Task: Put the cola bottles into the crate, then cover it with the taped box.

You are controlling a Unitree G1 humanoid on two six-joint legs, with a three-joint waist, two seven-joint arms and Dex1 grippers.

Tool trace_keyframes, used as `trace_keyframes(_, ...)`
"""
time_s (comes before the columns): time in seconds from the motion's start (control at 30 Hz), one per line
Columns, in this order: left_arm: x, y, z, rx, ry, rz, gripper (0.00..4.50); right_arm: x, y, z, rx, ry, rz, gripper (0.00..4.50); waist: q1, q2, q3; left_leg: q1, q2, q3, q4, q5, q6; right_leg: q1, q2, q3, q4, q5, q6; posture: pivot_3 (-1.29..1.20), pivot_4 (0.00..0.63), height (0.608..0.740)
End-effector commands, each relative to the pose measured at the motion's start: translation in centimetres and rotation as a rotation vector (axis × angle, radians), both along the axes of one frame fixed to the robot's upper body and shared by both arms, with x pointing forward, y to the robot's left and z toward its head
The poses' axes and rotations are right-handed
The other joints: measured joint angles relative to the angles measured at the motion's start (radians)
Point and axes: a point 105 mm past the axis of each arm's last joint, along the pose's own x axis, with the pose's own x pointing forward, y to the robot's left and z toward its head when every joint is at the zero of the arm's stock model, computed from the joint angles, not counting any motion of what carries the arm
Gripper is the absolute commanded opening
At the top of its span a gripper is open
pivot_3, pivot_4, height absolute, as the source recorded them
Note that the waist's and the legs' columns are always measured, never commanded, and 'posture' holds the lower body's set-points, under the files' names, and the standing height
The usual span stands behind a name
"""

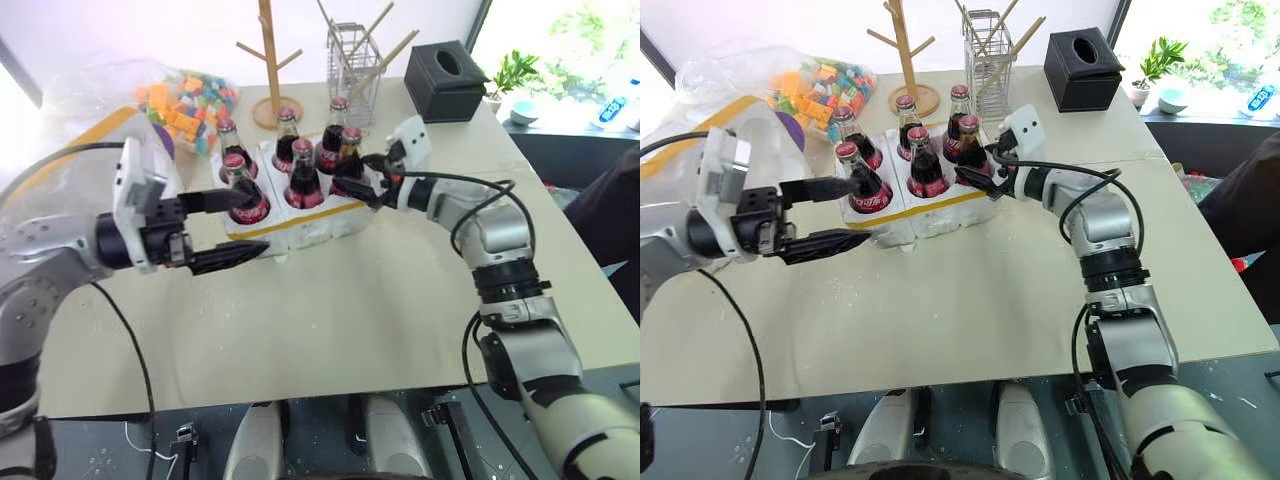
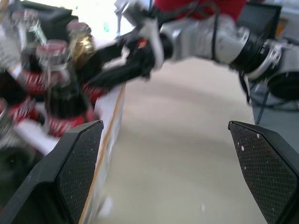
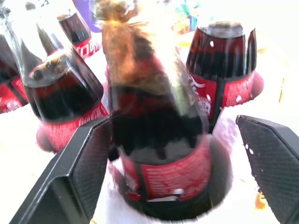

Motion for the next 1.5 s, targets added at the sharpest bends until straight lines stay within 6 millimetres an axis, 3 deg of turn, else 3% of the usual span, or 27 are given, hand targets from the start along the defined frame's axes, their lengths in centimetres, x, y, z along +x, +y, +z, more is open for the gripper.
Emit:
trace_keyframes(0.03, -0.8, 4.8, 2.7, 0.070, -0.061, 0.126, 4.50, -2.8, -2.6, 4.6, 0.012, -0.105, 0.058, 4.42, 0.001, 0.000, 0.000, 0.000, 0.000, 0.000, 0.000, 0.000, 0.000, 0.000, 0.000, 0.000, 0.000, 0.000, 0.000, 0.00, 0.150, 0.740)
trace_keyframes(0.13, -1.9, 10.2, 4.5, 0.157, -0.043, 0.277, 4.50, -5.3, -5.0, 6.9, 0.001, -0.113, 0.087, 4.42, -0.001, 0.000, 0.000, -0.001, 0.000, 0.001, -0.002, 0.000, 0.000, -0.002, 0.000, -0.001, -0.001, -0.003, -0.003, 0.00, 0.150, 0.740)
trace_keyframes(0.2, -2.6, 12.8, 5.3, 0.209, -0.030, 0.347, 4.50, -6.5, -5.8, 8.0, 0.011, -0.105, 0.100, 4.42, -0.002, 0.000, 0.000, 0.000, 0.000, 0.002, -0.003, 0.000, 0.000, -0.002, 0.000, -0.001, -0.001, -0.003, -0.003, 0.00, 0.150, 0.740)
trace_keyframes(0.27, -4.0, 16.7, 5.7, 0.295, 0.019, 0.447, 4.50, -8.5, -6.6, 8.8, 0.008, -0.087, 0.151, 4.42, -0.005, 0.000, 0.000, 0.003, 0.001, 0.004, -0.006, 0.000, 0.000, -0.001, -0.001, 0.000, -0.002, -0.004, -0.004, 0.00, 0.150, 0.740)
trace_keyframes(0.4, -6.1, 21.5, 5.7, 0.421, 0.131, 0.557, 4.50, -11.4, -6.5, 9.9, -0.029, -0.109, 0.249, 4.42, -0.005, 0.000, 0.000, 0.007, 0.001, 0.007, -0.013, 0.000, 0.000, -0.002, -0.002, 0.000, -0.002, -0.007, -0.009, 0.00, 0.150, 0.740)
trace_keyframes(0.47, -7.2, 25.2, 4.8, 0.581, 0.246, 0.660, 4.50, -12.9, -5.5, 10.9, -0.008, -0.121, 0.345, 4.42, -0.005, -0.001, 0.000, 0.008, 0.002, 0.007, -0.014, 0.000, -0.001, -0.003, -0.002, 0.000, -0.002, -0.008, -0.010, 0.00, 0.150, 0.740)
trace_keyframes(0.53, -8.1, 27.2, 4.3, 0.698, 0.315, 0.699, 4.50, -13.3, -4.9, 11.2, 0.009, -0.127, 0.388, 4.42, -0.006, 0.000, 0.000, 0.006, 0.003, 0.008, -0.014, 0.000, -0.001, -0.005, -0.002, 0.000, -0.001, -0.008, -0.011, 0.00, 0.150, 0.740)
trace_keyframes(0.7, -7.0, 28.6, 2.8, 0.773, 0.314, 0.741, 4.50, -12.5, -4.7, 10.6, 0.019, -0.111, 0.360, 4.42, 0.001, -0.001, -0.001, 0.004, 0.003, 0.012, -0.014, 0.000, -0.001, -0.009, -0.003, 0.002, -0.001, -0.008, -0.011, 0.00, 0.150, 0.740)
trace_keyframes(1.03, -0.1, 28.1, -0.6, 0.827, 0.328, 0.757, 4.50, -12.3, -5.3, 10.1, 0.047, -0.092, 0.278, 4.42, 0.019, -0.009, -0.004, -0.002, 0.002, 0.016, -0.008, 0.000, 0.000, -0.012, -0.002, 0.004, 0.002, 0.000, 0.001, 0.00, 0.150, 0.740)
trace_keyframes(1.23, 1.7, 27.2, -2.0, 0.828, 0.376, 0.742, 4.50, -12.4, -6.1, 10.1, 0.053, -0.096, 0.206, 4.42, 0.018, -0.010, -0.004, -0.002, 0.002, 0.018, -0.008, 0.000, 0.000, -0.013, -0.003, 0.006, 0.002, 0.000, 0.001, 0.00, 0.150, 0.740)
trace_keyframes(1.47, 2.0, 26.8, -3.5, 0.793, 0.441, 0.737, 4.50, -12.8, -6.4, 10.5, 0.054, -0.107, 0.176, 4.42, 0.016, -0.010, -0.004, -0.002, 0.002, 0.018, -0.008, 0.000, 0.000, -0.014, -0.003, 0.006, 0.002, 0.000, 0.001, 0.00, 0.150, 0.740)
trace_keyframes(1.5, 2.0, 26.7, -3.6, 0.783, 0.447, 0.733, 4.25, -12.8, -6.4, 10.5, 0.051, -0.107, 0.174, 4.48, 0.017, -0.010, -0.004, -0.002, 0.002, 0.018, -0.008, 0.000, 0.000, -0.014, -0.003, 0.006, 0.002, 0.000, 0.001, 0.00, 0.150, 0.740)
